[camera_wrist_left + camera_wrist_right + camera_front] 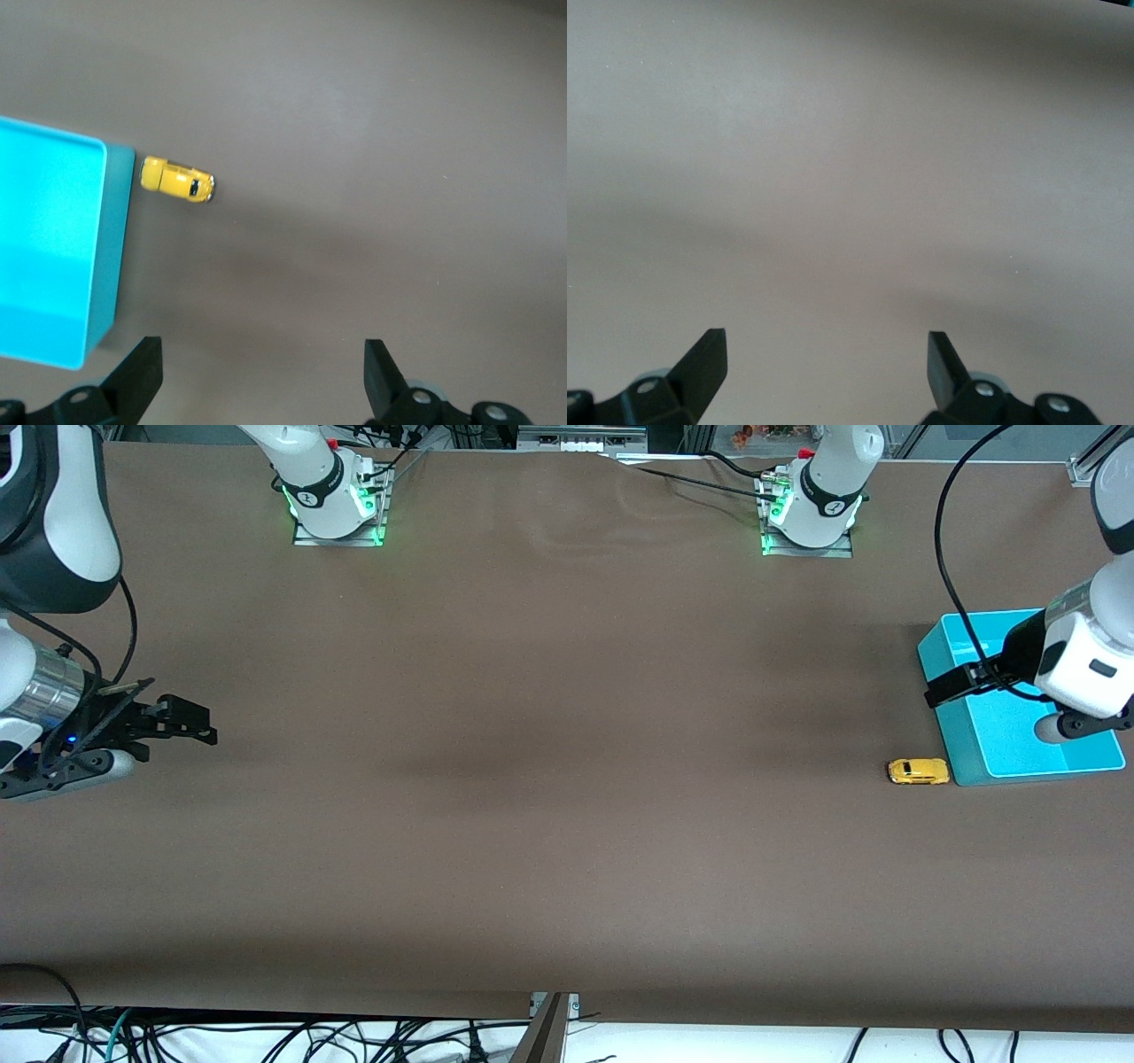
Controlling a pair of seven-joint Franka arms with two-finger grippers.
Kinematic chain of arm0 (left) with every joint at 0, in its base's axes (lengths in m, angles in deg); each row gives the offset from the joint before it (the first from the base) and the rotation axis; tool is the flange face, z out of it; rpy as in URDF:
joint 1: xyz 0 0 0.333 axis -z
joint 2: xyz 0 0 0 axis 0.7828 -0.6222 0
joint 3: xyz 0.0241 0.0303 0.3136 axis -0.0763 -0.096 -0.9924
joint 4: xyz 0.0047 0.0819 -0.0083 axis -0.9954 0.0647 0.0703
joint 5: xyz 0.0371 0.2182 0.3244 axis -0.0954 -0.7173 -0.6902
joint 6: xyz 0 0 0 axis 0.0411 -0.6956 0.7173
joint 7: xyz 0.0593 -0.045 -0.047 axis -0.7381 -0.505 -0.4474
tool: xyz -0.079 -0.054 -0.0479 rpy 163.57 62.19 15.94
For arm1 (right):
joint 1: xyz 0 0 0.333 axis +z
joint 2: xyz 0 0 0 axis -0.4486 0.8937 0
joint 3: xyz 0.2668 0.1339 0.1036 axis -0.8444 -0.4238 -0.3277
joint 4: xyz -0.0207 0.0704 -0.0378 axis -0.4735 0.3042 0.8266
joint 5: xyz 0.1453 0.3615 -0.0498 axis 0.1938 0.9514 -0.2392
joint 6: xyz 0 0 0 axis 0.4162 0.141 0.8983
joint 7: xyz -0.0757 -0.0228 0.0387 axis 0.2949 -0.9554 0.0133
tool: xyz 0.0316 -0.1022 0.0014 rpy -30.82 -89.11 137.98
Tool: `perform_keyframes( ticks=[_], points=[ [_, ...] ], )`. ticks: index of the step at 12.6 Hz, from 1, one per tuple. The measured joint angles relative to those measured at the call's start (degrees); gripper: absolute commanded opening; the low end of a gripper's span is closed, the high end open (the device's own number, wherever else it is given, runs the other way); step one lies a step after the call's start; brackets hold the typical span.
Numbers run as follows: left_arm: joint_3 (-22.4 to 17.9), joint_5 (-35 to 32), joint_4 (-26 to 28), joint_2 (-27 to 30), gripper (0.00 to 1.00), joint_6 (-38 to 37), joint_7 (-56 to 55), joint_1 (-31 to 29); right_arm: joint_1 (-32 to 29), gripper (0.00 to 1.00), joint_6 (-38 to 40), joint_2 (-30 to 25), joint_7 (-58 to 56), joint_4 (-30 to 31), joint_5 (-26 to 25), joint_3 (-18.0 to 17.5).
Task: Wind and store yellow beetle car
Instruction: 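Lower the left gripper onto the car beside the cyan box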
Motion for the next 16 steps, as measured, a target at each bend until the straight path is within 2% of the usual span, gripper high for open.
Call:
perform_keyframes(
  ticks=[3, 5, 7, 11, 14, 16],
  points=[
    [-0.28, -0.01, 0.04, -0.61, 1.00, -3.81, -6.73, -0.94, 0.07, 1.00, 1.61, -0.19, 0.29, -0.51, -1.73, -0.16],
    [-0.54, -0.41, 0.63, -0.76, 1.00, -5.77, -7.90, -3.63, 0.01, 1.00, 3.66, -0.63, 0.36, -3.41, -4.02, -0.15],
    [-0.78, -3.99, 4.13, -1.04, 1.00, -4.26, -12.73, -5.45, -0.02, 1.00, 4.75, -1.11, 0.38, -5.58, -5.47, -0.15],
    [-0.81, -5.74, 16.38, -2.50, 1.00, 8.34, -27.27, -6.38, -0.32, 1.00, 5.10, -2.51, 0.38, -6.00, -5.89, 0.08],
    [-0.89, -5.74, 20.28, -5.46, 1.00, 16.23, -39.01, -8.20, -0.32, 1.00, 6.49, -5.65, 1.53, -2.59, -5.93, 0.09],
    [-0.90, -5.77, 23.28, -7.91, 1.00, 25.58, -45.52, -8.77, -0.38, 1.00, 6.78, -7.64, 5.36, 0.40, -5.93, 0.17]
  ],
)
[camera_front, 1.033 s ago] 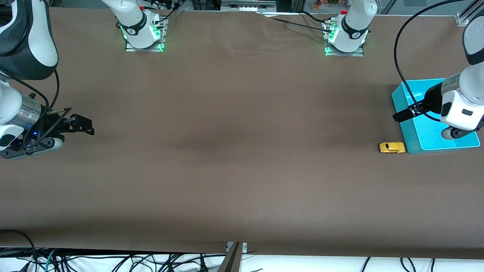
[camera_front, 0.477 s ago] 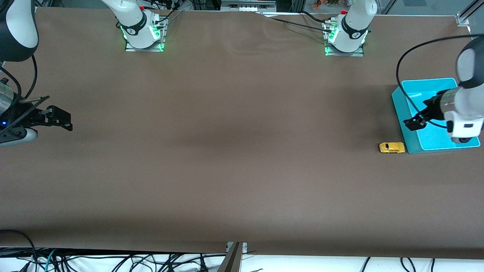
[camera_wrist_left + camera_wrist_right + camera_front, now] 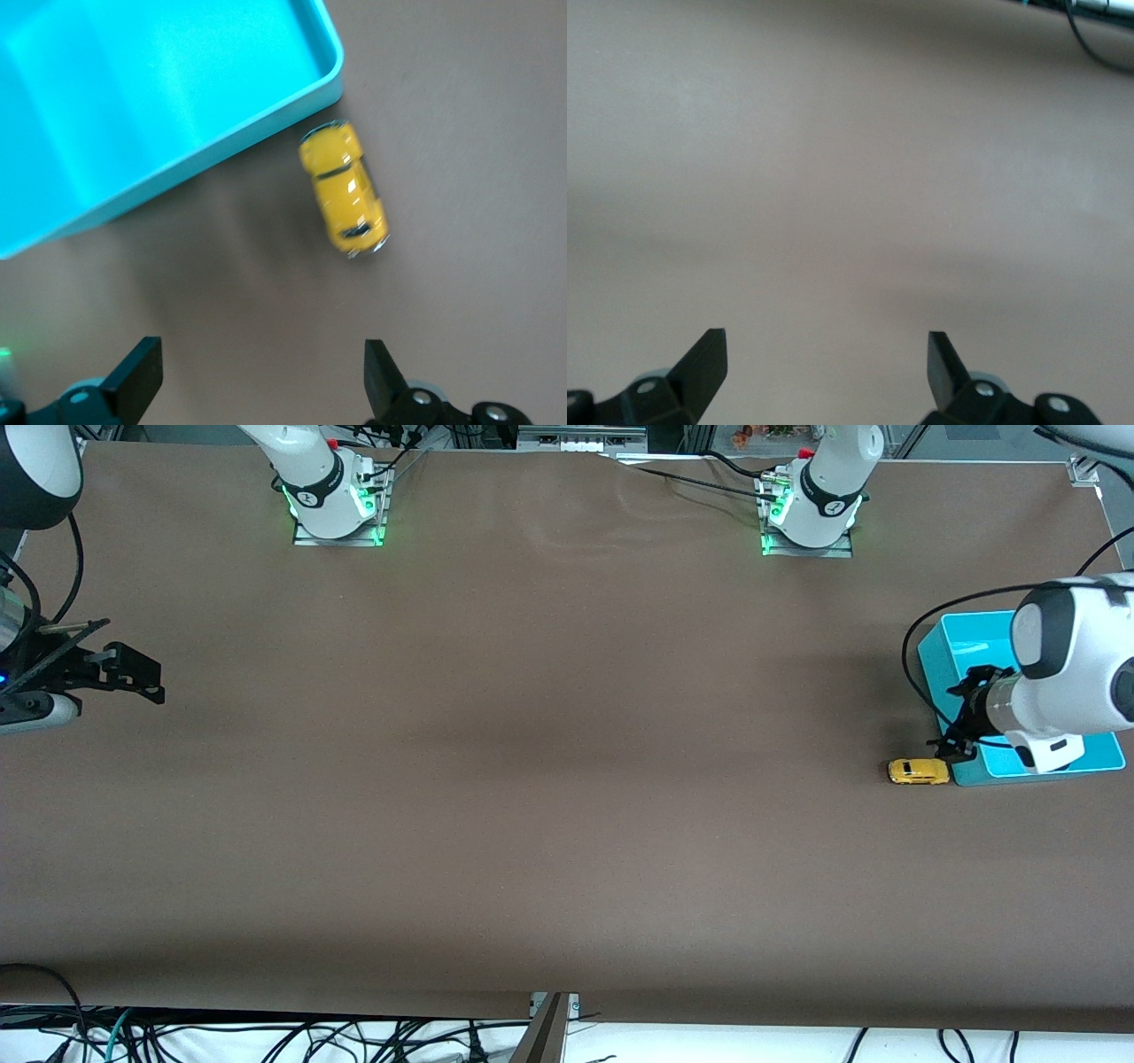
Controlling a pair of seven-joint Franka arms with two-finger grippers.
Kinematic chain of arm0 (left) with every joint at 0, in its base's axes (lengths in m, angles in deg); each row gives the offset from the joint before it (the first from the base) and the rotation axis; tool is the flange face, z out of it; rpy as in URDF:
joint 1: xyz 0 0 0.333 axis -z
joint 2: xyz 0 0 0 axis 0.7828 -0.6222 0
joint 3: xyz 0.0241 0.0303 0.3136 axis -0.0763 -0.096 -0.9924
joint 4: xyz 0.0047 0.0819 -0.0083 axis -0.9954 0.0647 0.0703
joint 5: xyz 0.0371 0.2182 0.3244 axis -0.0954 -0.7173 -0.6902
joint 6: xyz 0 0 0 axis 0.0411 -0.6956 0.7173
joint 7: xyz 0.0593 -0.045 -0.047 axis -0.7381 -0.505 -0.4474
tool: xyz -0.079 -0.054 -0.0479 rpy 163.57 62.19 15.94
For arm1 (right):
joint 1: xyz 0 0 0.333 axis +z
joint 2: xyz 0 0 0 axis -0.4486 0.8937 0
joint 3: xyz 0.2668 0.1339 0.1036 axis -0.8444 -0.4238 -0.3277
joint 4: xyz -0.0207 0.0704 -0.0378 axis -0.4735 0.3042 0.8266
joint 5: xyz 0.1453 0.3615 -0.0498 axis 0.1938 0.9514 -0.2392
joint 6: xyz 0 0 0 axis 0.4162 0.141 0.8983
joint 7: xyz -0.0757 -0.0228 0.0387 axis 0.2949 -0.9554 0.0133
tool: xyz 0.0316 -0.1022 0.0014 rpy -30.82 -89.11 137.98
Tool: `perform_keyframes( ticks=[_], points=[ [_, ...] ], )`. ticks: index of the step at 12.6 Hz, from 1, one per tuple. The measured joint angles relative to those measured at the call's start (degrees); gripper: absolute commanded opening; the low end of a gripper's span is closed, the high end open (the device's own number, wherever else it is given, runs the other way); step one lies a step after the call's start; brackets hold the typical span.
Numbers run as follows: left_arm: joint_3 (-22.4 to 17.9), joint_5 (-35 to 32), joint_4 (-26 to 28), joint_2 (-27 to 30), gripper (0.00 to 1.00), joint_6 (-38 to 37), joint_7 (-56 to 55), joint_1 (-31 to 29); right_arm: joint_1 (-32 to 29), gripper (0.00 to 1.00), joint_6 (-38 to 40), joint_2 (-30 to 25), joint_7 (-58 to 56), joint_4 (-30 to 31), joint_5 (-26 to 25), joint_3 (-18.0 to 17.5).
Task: Wind and store yellow beetle car
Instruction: 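Lower the left gripper onto the car beside the cyan box, then close the left gripper on the yellow car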
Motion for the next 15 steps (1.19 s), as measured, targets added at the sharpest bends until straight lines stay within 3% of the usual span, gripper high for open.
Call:
perform_keyframes(
  ticks=[3, 9, 15],
  points=[
    [-0.82, -0.10, 5.86, -2.10, 1.00, 13.17, -4.43, -1.20, -0.24, 1.00, 0.02, -1.89, 2.55, 2.83, -0.01, 0.11],
    [-3.42, -6.72, 11.84, -6.53, 1.00, 27.89, -11.76, -1.56, -1.08, 1.00, 0.00, -2.33, 4.44, 4.30, 0.00, -0.19],
    [-3.57, -6.71, 10.90, -6.63, 1.00, 30.01, -17.04, -1.59, -1.09, 1.00, -0.06, -2.33, 4.51, 4.30, 0.00, -0.28]
  ],
)
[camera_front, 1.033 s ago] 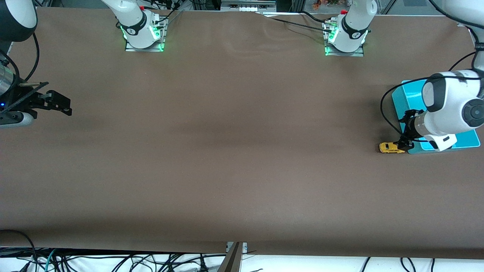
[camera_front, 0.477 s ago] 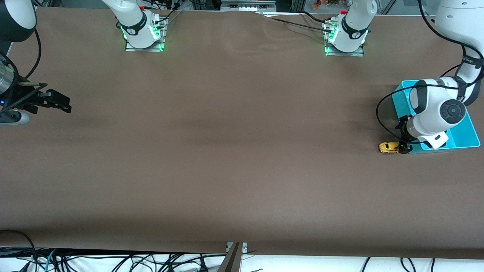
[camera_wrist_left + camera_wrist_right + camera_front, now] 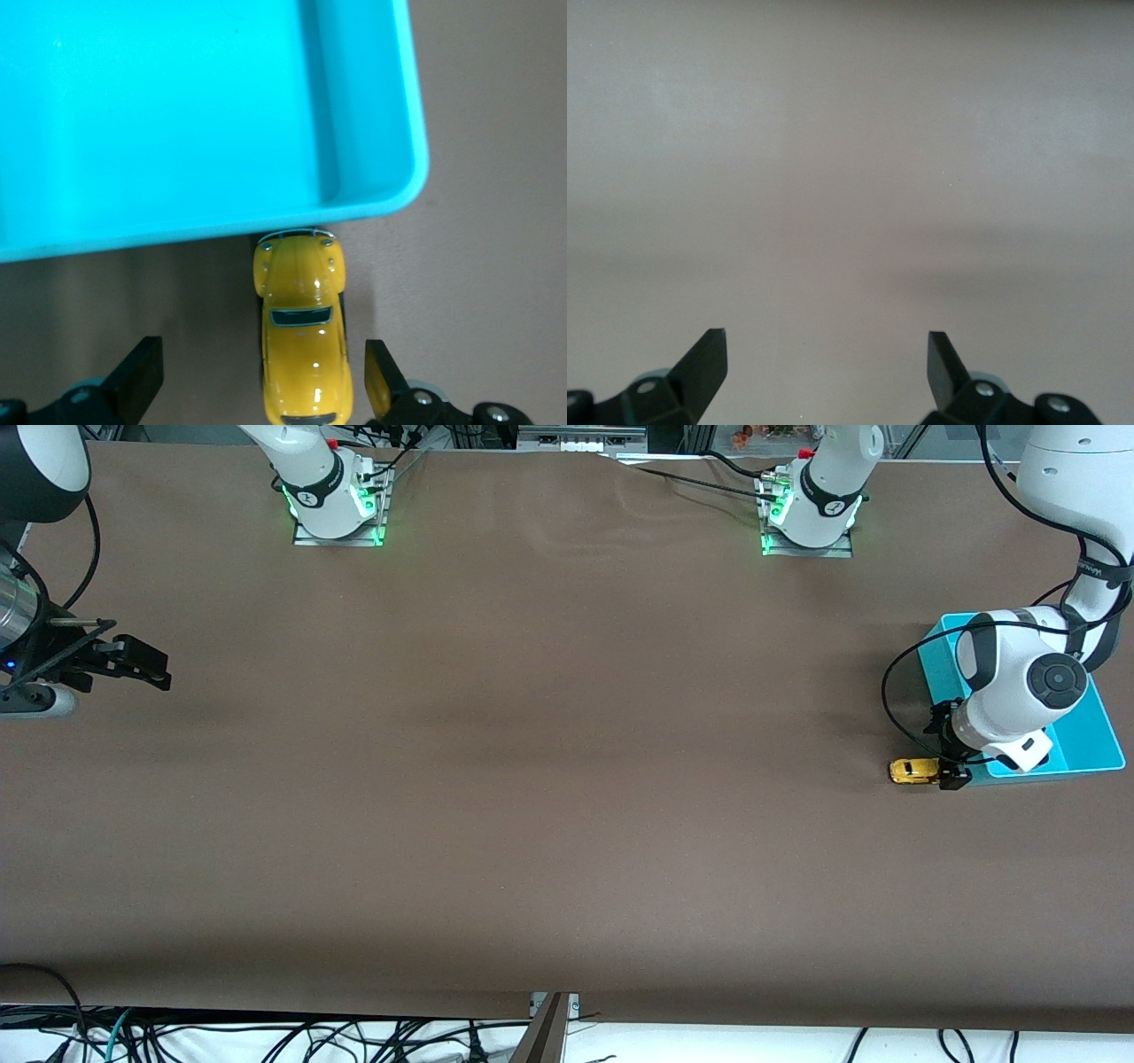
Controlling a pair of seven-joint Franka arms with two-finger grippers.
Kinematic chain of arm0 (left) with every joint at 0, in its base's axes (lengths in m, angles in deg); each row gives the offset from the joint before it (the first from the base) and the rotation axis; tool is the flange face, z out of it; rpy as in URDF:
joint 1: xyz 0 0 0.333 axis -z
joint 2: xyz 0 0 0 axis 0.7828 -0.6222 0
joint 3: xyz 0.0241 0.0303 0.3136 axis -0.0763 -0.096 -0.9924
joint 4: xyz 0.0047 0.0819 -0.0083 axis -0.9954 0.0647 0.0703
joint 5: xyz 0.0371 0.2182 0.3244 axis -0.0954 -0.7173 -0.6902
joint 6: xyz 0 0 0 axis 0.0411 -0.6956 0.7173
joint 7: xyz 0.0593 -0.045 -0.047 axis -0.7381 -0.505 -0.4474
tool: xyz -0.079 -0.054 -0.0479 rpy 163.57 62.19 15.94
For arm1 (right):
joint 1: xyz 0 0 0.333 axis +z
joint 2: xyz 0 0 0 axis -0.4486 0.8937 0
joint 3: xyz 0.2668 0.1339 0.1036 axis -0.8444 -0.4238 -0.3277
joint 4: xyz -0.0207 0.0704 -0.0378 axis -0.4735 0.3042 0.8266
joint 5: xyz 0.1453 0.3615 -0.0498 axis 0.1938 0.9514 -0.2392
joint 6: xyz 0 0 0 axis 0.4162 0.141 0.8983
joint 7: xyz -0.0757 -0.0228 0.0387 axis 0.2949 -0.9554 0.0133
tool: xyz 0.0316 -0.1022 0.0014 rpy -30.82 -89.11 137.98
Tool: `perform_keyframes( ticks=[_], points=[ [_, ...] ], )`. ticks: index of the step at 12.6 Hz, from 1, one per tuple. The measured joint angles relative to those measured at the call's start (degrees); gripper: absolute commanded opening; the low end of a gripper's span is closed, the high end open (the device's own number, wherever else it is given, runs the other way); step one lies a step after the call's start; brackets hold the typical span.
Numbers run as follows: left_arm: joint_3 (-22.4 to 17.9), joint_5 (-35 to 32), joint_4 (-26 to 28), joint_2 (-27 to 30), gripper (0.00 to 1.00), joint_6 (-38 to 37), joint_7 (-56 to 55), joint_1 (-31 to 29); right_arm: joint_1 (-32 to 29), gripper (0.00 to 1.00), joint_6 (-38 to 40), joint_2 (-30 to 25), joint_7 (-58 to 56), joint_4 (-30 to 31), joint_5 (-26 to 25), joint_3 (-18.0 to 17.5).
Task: Wind and store yellow beetle car
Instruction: 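Close the left gripper on the yellow car, then lift the car with the left gripper and lower it into the box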
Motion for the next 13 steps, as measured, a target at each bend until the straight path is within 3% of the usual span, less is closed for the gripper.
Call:
perform_keyframes(
  ticks=[4, 5, 7, 8, 10, 13],
  points=[
    [-0.03, 0.00, -0.17, -1.08, 1.00, 2.72, -1.75, -0.01, -0.11, 1.00, 0.00, 0.00, 0.00, 0.00, 0.00, 0.11],
    [-0.03, 0.00, -0.17, -2.00, 0.95, 3.74, -1.99, -0.01, -0.11, 1.00, -0.01, 0.00, 0.00, 0.00, 0.00, 0.11],
    [-0.03, 0.00, -0.18, -3.42, 0.73, 5.03, -2.36, -0.01, -0.11, 1.00, -0.01, 0.00, 0.00, 0.00, 0.00, 0.11],
    [-0.03, 0.00, -0.20, -3.68, 0.54, 5.31, -2.47, -0.01, -0.11, 1.00, -0.01, 0.00, 0.00, 0.00, 0.00, 0.11],
    [-0.03, 0.00, -0.37, -3.70, 0.00, 5.41, -2.56, -0.01, -0.12, 1.00, -0.01, 0.00, 0.00, 0.00, 0.00, 0.12],
    [0.05, 0.00, -1.08, -3.13, 0.00, 5.42, -3.35, 0.00, -0.13, 1.00, -0.09, 0.00, 0.04, 0.00, 0.00, 0.13]
  ],
)
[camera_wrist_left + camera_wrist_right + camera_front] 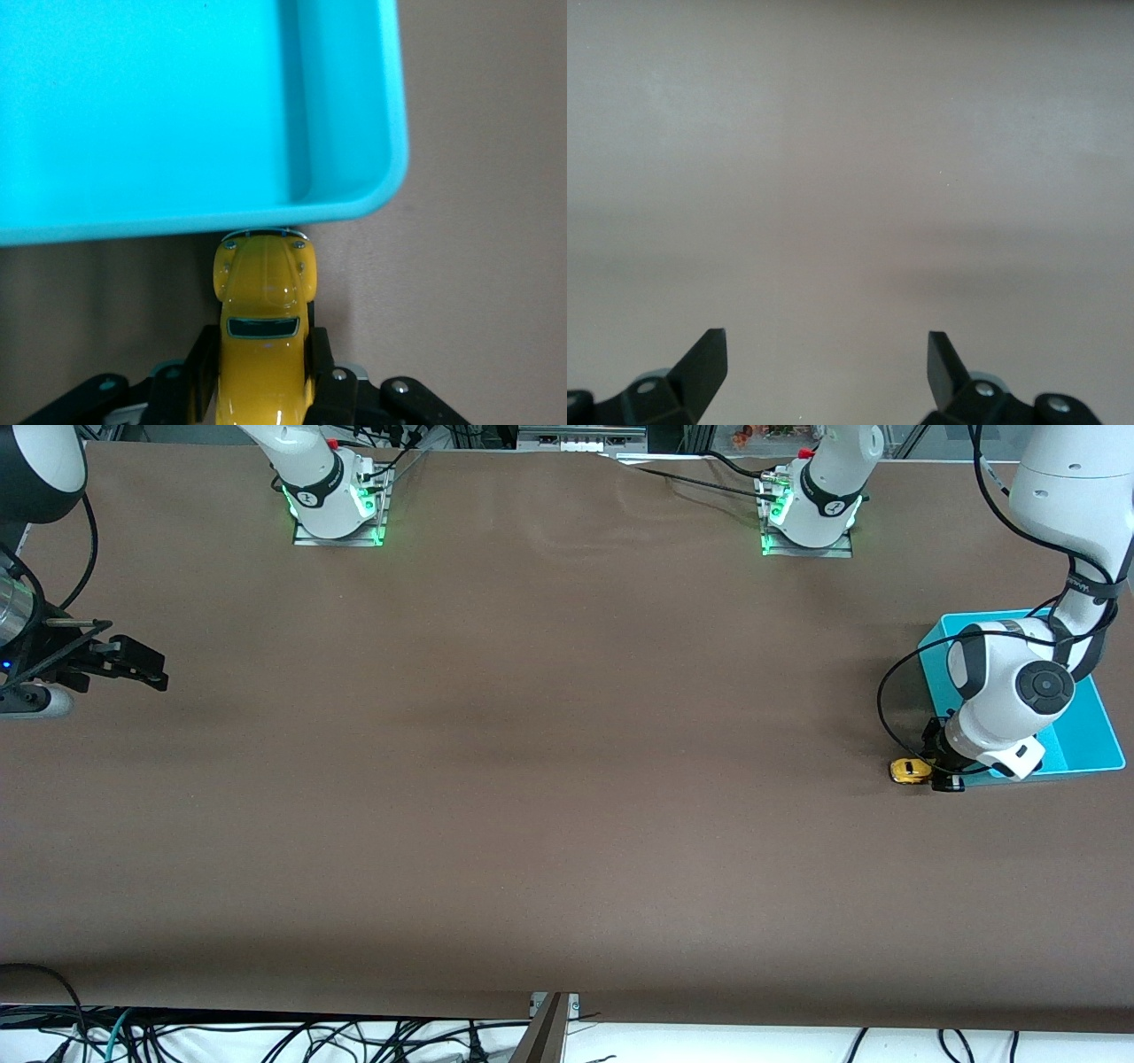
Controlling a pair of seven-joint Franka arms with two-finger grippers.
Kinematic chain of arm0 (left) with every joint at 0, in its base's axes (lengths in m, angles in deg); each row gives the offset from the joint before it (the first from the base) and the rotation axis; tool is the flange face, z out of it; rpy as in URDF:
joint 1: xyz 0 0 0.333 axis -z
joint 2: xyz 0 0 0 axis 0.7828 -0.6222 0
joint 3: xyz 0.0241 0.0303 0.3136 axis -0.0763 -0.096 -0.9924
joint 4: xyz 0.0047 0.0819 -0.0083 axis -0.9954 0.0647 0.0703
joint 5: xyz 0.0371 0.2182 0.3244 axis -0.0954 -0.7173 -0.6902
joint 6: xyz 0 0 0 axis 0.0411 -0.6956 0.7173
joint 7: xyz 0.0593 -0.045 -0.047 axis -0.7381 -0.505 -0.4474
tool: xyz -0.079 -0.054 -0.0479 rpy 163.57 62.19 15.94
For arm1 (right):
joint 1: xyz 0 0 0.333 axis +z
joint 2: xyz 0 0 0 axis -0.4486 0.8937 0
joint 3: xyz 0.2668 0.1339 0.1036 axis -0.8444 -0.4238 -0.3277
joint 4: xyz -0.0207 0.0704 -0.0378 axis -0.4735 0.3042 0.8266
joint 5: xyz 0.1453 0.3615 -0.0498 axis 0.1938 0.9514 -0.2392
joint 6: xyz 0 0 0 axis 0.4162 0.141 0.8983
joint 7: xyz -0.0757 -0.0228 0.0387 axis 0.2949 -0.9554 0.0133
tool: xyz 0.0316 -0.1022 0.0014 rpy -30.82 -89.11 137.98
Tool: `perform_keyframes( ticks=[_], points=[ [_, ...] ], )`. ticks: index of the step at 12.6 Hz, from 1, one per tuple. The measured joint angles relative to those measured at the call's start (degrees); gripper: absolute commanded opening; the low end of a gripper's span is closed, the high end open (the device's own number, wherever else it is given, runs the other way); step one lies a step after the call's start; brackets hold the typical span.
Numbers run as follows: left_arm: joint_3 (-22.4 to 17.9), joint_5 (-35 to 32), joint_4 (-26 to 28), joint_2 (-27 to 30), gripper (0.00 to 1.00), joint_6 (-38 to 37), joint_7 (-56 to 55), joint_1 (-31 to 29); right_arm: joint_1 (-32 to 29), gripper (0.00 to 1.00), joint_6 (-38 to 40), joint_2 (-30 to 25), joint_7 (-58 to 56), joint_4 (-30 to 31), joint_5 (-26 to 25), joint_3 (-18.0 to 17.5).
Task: Wind and store yellow beetle car
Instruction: 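Lift the car with the left gripper and lower it into the box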
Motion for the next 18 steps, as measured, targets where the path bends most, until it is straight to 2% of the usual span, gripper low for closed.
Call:
perform_keyframes(
  ticks=[2, 7, 9, 10, 13, 15, 18],
  points=[
    [0.62, 0.00, -0.51, 2.75, 0.00, -4.11, -1.53, 0.26, 0.02, 1.00, 0.00, 0.00, 0.09, 0.00, 0.00, 0.00],
    [2.82, 3.41, -3.75, 16.92, 0.00, -32.22, -4.52, 3.16, 0.02, 1.00, -0.01, 0.00, 0.13, 0.00, 0.00, 0.00],
    [2.61, 3.42, -7.85, 18.66, 0.00, -41.47, -2.75, 1.62, -0.01, 1.00, -0.01, 0.00, 0.13, 0.00, 0.00, 0.02],
    [2.44, 3.40, -8.91, 18.63, 0.00, -43.52, 0.02, -0.55, -0.02, 1.00, -0.01, 0.00, 0.13, 0.00, 0.00, 0.03],
    [1.78, 1.58, -7.55, 16.38, 0.00, -41.12, 9.59, -9.50, -0.04, 1.00, -0.01, 0.02, 0.13, 0.00, 0.00, 0.06],
    [0.57, -1.52, -3.50, 13.76, 0.00, -32.69, 11.12, -13.42, -0.05, 1.00, -0.01, 0.02, 0.13, 0.00, 0.00, 0.07],
    [-4.32, -2.15, 5.56, 12.32, 0.00, -17.91, 12.06, -14.44, -0.05, 1.00, -0.01, 0.02, 0.13, 0.00, 0.00, 0.07]
  ],
)
